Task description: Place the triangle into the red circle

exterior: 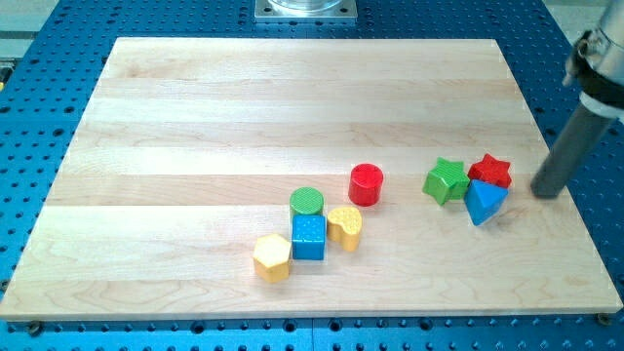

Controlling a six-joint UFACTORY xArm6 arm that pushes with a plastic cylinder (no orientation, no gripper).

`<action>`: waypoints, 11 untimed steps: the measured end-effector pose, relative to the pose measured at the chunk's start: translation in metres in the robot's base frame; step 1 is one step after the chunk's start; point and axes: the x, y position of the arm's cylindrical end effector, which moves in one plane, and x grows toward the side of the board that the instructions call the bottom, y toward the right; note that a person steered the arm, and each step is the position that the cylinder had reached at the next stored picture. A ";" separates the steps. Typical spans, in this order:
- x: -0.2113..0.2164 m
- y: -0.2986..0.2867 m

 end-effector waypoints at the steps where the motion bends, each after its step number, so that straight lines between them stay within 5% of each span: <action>1: 0.018 -0.010; 11: 0.018 -0.154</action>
